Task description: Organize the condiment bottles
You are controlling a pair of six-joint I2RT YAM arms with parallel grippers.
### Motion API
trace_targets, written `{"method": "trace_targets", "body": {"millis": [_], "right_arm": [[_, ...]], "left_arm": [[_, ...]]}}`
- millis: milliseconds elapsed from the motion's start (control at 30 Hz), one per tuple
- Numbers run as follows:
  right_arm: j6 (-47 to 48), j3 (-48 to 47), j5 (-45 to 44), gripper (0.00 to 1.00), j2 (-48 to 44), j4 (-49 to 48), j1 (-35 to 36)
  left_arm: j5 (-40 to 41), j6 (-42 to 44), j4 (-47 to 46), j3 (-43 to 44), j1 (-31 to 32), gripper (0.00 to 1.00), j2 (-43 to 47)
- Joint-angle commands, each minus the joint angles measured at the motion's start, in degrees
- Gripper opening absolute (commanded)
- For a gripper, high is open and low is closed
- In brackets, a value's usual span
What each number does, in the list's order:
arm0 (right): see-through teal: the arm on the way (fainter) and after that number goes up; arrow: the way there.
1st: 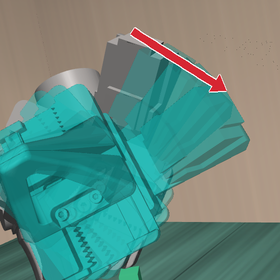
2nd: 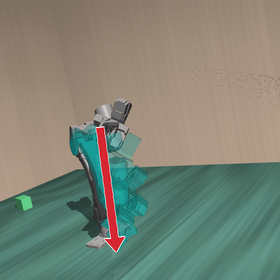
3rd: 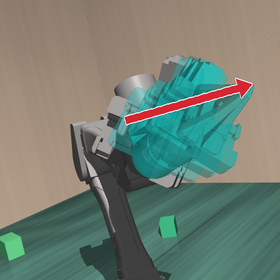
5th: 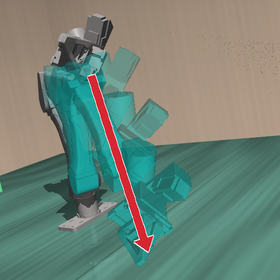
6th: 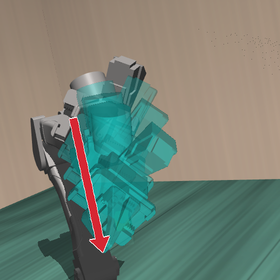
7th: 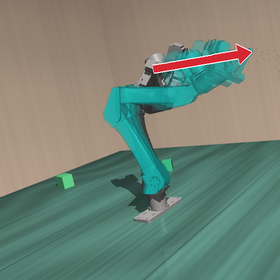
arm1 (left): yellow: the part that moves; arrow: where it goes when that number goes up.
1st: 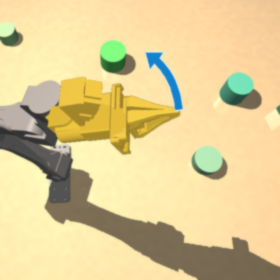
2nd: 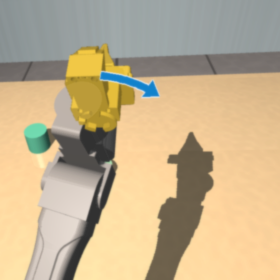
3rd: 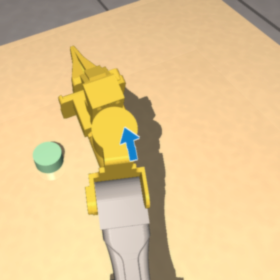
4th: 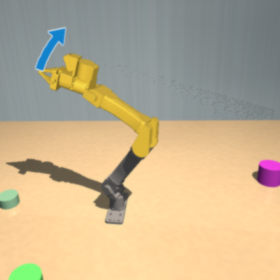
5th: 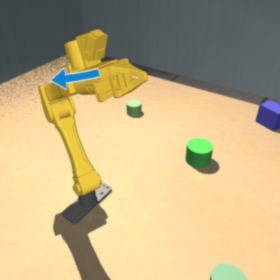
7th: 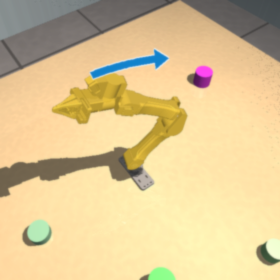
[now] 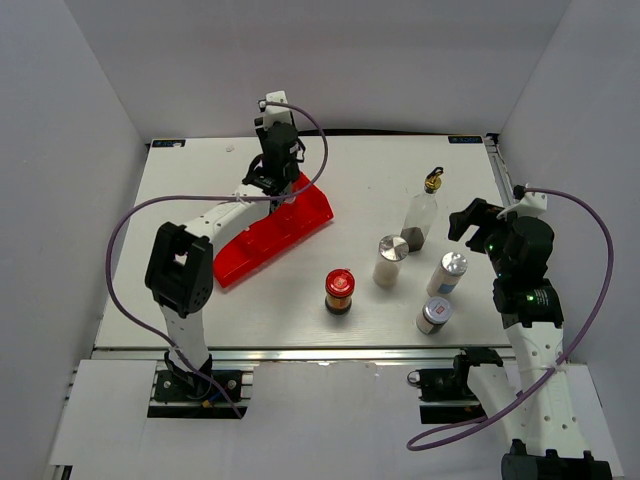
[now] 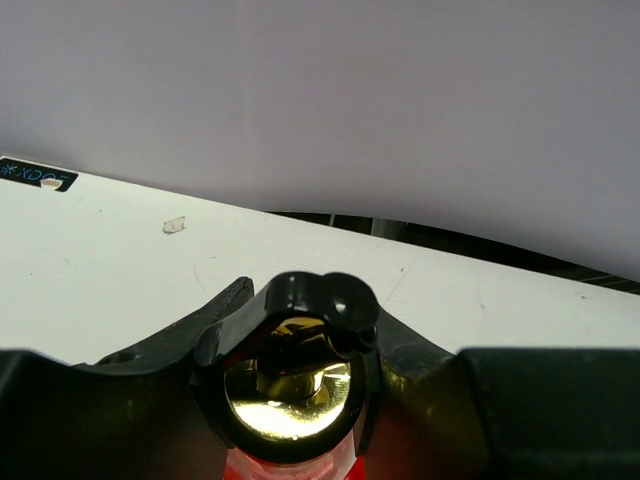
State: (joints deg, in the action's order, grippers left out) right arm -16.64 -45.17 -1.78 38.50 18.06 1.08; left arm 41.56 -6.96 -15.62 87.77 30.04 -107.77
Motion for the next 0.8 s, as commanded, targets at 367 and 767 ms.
{"method": "trace_targets", "body": {"millis": [367, 767], "right_arm": [[-0.1, 0.4, 0.8, 0.89, -0.8, -2.6, -0.3], [0.4, 1.6, 3.8, 0.89, -2.0, -3.7, -0.3]], "left_arm": [[1.2, -1.1, -10.4, 1.8, -1.0, 0.04, -1.2], [1.5, 0.5, -9.4, 3.1, -1.1, 0.51, -4.6]]}}
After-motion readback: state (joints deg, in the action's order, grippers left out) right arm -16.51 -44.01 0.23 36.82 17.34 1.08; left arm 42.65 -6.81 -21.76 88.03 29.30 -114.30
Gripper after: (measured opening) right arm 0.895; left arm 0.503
